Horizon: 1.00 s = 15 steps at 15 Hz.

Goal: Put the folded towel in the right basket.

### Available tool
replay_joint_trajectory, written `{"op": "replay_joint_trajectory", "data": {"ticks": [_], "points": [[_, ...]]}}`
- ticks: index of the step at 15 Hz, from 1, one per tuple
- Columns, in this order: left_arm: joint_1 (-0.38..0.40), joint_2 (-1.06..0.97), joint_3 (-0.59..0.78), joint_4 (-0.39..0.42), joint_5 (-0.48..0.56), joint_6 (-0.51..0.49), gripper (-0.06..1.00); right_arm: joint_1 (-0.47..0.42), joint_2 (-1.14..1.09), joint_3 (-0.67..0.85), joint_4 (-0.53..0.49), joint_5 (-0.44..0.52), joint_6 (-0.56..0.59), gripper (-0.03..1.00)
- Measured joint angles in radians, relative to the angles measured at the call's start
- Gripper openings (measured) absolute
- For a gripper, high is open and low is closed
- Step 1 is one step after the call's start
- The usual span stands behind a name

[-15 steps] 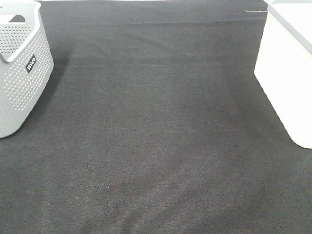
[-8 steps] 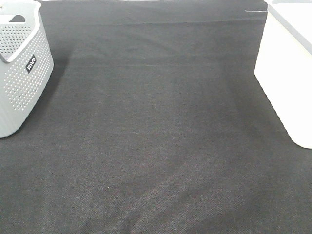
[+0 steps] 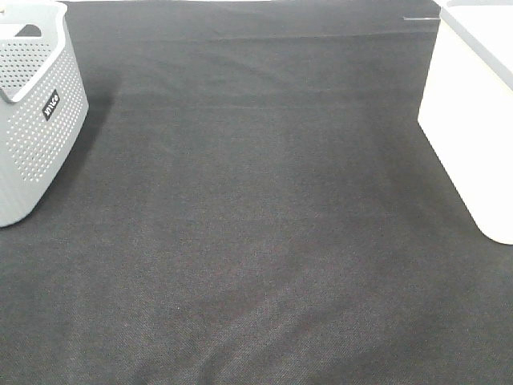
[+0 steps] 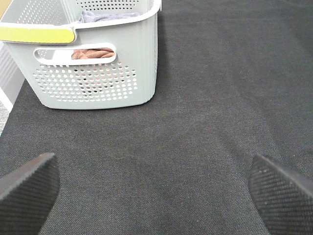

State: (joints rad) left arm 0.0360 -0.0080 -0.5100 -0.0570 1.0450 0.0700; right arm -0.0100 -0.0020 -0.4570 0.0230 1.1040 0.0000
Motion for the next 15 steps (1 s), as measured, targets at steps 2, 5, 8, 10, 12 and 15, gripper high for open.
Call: {"op": "replay_joint_trajectory", "data": {"ticks": [2, 5, 8, 10, 12, 15], "points": [[0.0, 0.0, 0.0, 0.0, 0.0, 0.0, 0.98, 0.0, 0.0, 0.0, 0.0, 0.0, 0.0, 0.96], [0.0, 0.0, 0.0, 0.0, 0.0, 0.0, 0.98, 0.0, 0.0, 0.0, 0.0, 0.0, 0.0, 0.96], [0.0, 0.0, 0.0, 0.0, 0.0, 0.0, 0.98, 0.0, 0.0, 0.0, 0.0, 0.0, 0.0, 0.96], [0.0, 0.0, 0.0, 0.0, 0.0, 0.0, 0.98, 0.0, 0.0, 0.0, 0.0, 0.0, 0.0, 0.96], [0.0, 0.0, 0.0, 0.0, 0.0, 0.0, 0.98, 0.0, 0.0, 0.0, 0.0, 0.0, 0.0, 0.96], [0.0, 0.0, 0.0, 0.0, 0.0, 0.0, 0.98, 0.0, 0.0, 0.0, 0.0, 0.0, 0.0, 0.96]]}}
